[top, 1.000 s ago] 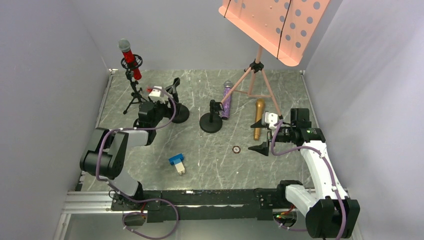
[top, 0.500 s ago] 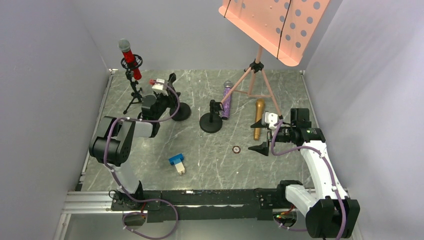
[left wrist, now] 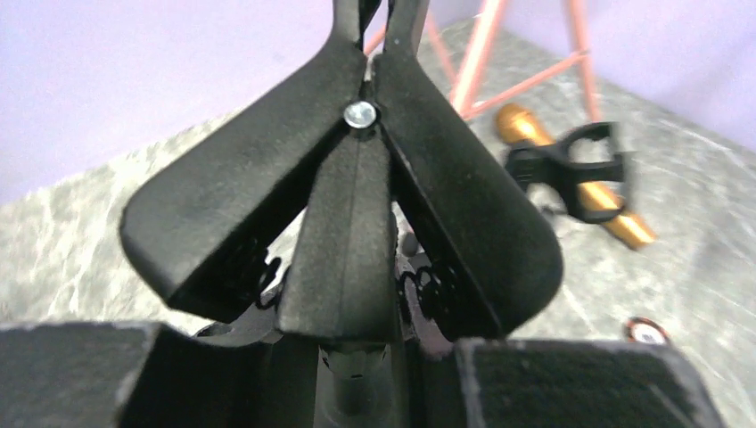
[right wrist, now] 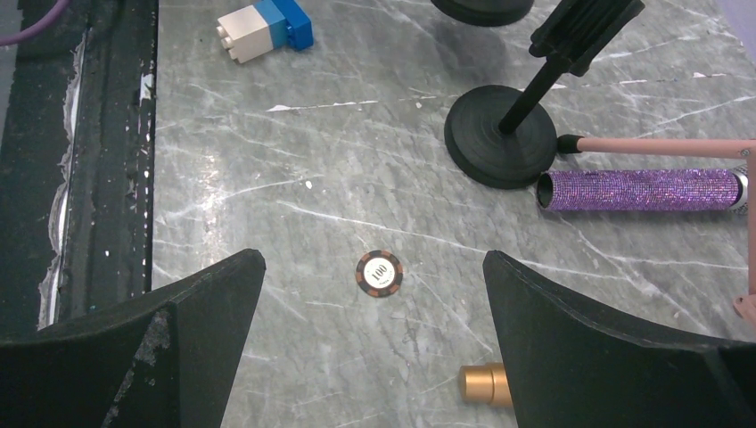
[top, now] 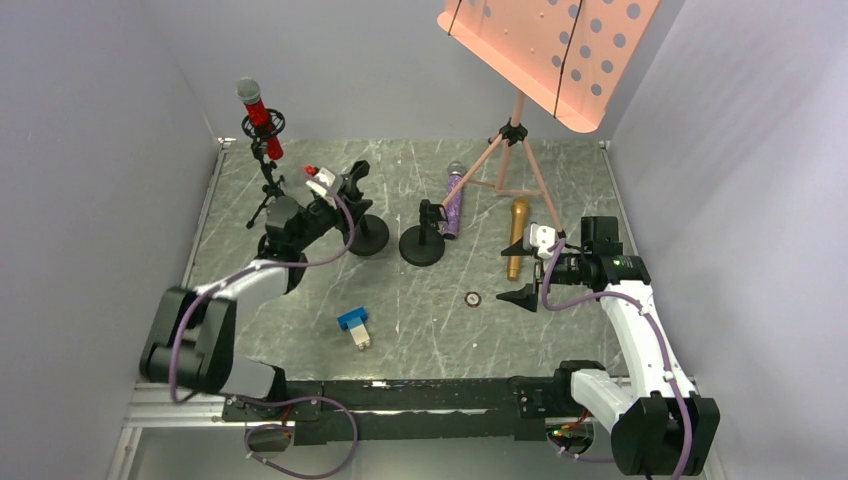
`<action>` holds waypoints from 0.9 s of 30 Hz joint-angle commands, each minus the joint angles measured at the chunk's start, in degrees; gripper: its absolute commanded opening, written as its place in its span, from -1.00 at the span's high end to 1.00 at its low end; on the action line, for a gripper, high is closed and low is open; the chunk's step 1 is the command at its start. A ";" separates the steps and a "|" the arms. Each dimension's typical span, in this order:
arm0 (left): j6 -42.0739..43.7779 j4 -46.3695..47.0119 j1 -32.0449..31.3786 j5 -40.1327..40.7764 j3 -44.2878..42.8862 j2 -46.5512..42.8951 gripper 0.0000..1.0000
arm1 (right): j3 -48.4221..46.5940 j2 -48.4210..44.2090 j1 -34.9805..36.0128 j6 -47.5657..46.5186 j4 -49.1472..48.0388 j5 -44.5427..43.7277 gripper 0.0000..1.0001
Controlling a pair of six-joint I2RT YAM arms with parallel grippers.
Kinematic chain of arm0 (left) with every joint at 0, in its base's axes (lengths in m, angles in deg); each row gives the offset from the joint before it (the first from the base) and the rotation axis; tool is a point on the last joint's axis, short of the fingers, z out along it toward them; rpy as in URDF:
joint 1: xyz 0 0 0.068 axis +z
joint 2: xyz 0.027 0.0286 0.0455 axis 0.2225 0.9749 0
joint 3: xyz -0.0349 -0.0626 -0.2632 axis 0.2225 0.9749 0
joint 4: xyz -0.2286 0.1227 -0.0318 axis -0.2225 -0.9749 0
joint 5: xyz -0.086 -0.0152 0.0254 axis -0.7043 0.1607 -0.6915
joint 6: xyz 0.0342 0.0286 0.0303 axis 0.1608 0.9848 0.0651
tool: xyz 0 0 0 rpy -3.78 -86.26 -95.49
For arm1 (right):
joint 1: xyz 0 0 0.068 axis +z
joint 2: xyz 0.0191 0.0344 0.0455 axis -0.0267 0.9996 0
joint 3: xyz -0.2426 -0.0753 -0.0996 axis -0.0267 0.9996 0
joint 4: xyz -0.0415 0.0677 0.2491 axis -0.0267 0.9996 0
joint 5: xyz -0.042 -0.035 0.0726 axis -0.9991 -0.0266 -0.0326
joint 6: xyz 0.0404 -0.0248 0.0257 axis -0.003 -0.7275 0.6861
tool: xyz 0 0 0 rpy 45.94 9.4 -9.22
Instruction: Attach the microphones to the stand
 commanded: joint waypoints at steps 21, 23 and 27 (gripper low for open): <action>9.70 -6.02 -28.58 -1.72 8.08 -15.86 1.00 | -1.14 0.60 -0.37 0.09 -2.39 0.70 -0.99; 10.60 -4.35 -29.89 -0.56 8.19 -13.80 1.00 | -1.13 0.70 -0.37 0.39 -2.60 0.65 -0.99; 11.00 0.16 -31.65 1.18 8.98 -9.43 1.00 | -1.21 0.91 -0.34 0.52 -2.71 0.28 -0.99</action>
